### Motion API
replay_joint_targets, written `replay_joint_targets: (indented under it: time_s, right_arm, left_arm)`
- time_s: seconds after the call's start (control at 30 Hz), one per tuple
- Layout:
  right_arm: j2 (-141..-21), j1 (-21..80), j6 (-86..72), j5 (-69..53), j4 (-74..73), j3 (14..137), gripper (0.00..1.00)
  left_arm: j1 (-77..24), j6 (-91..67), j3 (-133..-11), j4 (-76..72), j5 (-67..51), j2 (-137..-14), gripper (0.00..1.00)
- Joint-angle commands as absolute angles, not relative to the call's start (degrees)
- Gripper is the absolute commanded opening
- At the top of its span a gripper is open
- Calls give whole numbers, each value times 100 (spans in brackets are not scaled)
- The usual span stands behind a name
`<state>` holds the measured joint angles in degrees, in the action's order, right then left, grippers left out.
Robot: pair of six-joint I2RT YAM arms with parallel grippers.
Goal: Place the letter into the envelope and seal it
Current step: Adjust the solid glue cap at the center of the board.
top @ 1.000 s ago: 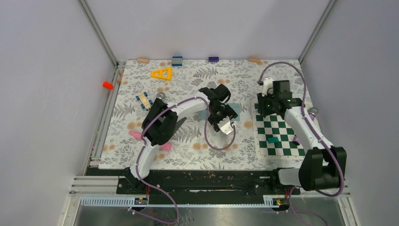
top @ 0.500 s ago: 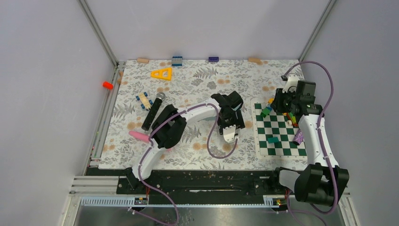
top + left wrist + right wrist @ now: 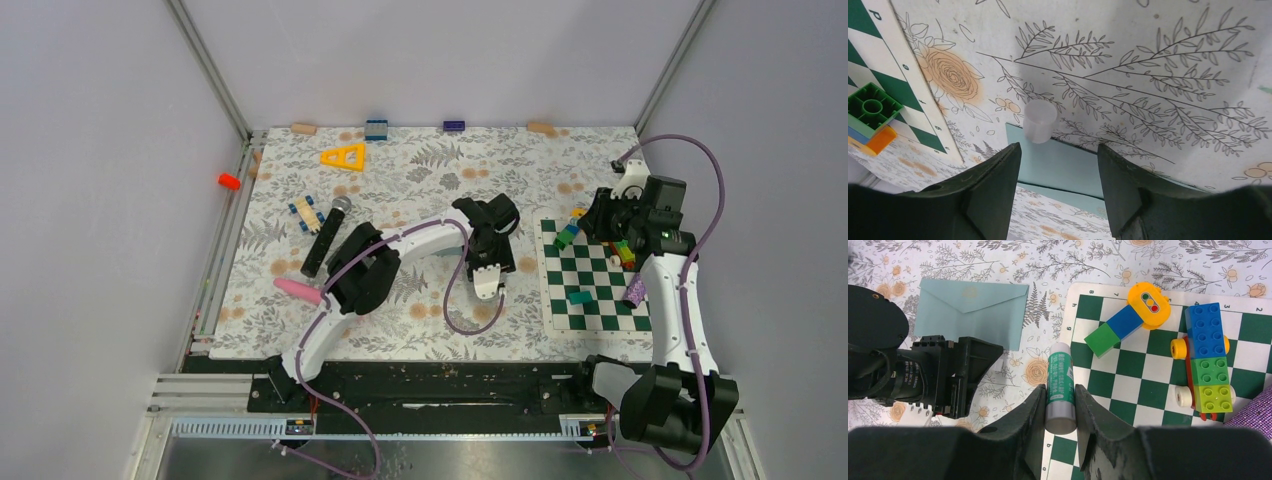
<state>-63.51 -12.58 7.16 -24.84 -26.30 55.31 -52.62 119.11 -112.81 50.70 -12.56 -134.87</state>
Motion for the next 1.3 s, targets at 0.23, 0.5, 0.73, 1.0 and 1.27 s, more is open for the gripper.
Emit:
replay_joint_targets:
  time_s: [0.23,0.5,0.73,1.0,1.27]
  right_arm:
    - [-6178,-1371,580,-2799,-2490,5506,0]
    - [-6154,-1439,530,-2905,-2454,5459,0]
    - [-6163,-1450,504,-2955,-2444,5449,0]
    - [-6155,-1459,470,-2987,-2409,5432,0]
    - [-6151,-1459,462,-3045,-2415,5423,0]
  left_arm:
    - [-5514,13510,-11389,6130,-1506,-13641,56]
    - [-5556,13493,-11371,6134,-1418,-13668,49]
    - [-5552,13390,-11264,6064,-1293,-13637,43]
    - [-5546,12981,-11345,5888,-1452,-13601,42]
    - [-5450,12545,-11591,5773,-1620,-13609,51]
